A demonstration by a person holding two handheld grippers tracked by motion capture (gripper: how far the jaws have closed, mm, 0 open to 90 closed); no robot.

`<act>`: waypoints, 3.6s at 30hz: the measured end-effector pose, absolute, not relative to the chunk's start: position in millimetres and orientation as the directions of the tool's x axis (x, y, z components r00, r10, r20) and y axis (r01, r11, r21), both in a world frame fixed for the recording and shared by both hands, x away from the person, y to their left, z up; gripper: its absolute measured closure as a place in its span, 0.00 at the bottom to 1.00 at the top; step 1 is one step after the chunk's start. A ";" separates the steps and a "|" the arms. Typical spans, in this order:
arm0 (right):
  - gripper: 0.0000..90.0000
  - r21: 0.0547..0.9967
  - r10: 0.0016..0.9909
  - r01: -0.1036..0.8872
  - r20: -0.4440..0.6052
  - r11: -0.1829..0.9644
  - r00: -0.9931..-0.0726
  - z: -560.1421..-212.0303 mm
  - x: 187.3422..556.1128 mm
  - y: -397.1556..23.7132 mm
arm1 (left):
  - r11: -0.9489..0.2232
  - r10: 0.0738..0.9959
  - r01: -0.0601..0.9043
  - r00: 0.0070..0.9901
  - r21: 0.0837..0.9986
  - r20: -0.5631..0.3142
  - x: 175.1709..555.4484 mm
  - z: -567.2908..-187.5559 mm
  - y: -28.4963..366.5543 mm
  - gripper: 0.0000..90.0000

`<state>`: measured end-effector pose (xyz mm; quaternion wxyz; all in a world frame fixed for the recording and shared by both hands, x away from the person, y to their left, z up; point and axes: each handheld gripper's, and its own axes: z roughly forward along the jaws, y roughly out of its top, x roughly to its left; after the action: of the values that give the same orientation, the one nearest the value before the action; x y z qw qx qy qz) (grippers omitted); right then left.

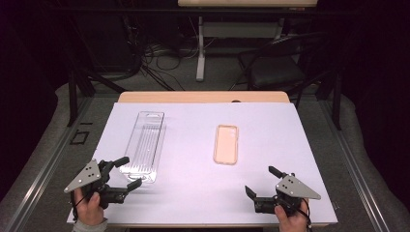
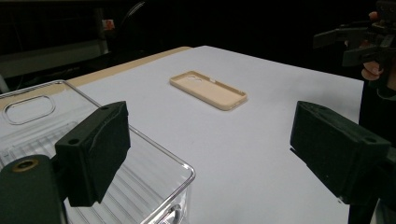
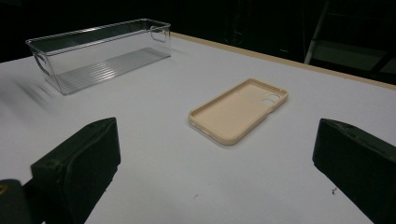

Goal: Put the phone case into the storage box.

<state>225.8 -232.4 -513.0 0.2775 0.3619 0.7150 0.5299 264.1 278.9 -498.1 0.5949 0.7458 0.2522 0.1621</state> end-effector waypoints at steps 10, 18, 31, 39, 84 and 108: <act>0.01 0.952 0.818 0.248 -0.003 0.178 -0.575 -515.4 227.3 -233.8 | -0.173 0.576 0.201 0.815 0.964 -0.066 267.5 -499.0 275.5 0.14; 0.03 0.937 0.805 0.271 -0.019 0.222 -0.593 -516.7 231.1 -229.8 | -0.211 0.582 0.231 0.811 0.950 -0.068 268.4 -499.5 269.3 0.14; 0.05 0.893 0.792 0.317 -0.067 0.319 -0.607 -520.2 234.1 -220.1 | -0.364 0.609 0.251 0.793 0.897 0.025 265.5 -500.8 252.7 0.14; 0.05 0.814 0.776 0.382 -0.127 0.437 -0.618 -516.4 245.3 -212.3 | -0.411 0.627 0.310 0.779 0.857 0.019 268.2 -492.5 247.7 0.14; 0.03 0.643 0.679 0.453 -0.144 0.618 -0.720 -455.6 368.8 -159.2 | -0.414 0.639 0.447 0.763 0.793 -0.096 400.0 -425.0 221.8 0.14; 0.36 0.503 0.542 0.373 -0.244 0.780 -0.804 -461.8 392.0 -138.9 | -0.414 0.646 0.424 0.760 0.806 -0.068 398.3 -421.9 229.4 0.17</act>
<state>392.0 -138.9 -461.8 0.1913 0.2476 0.9237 0.2211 398.3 229.4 -421.9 0.4353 0.8310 0.3220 0.1276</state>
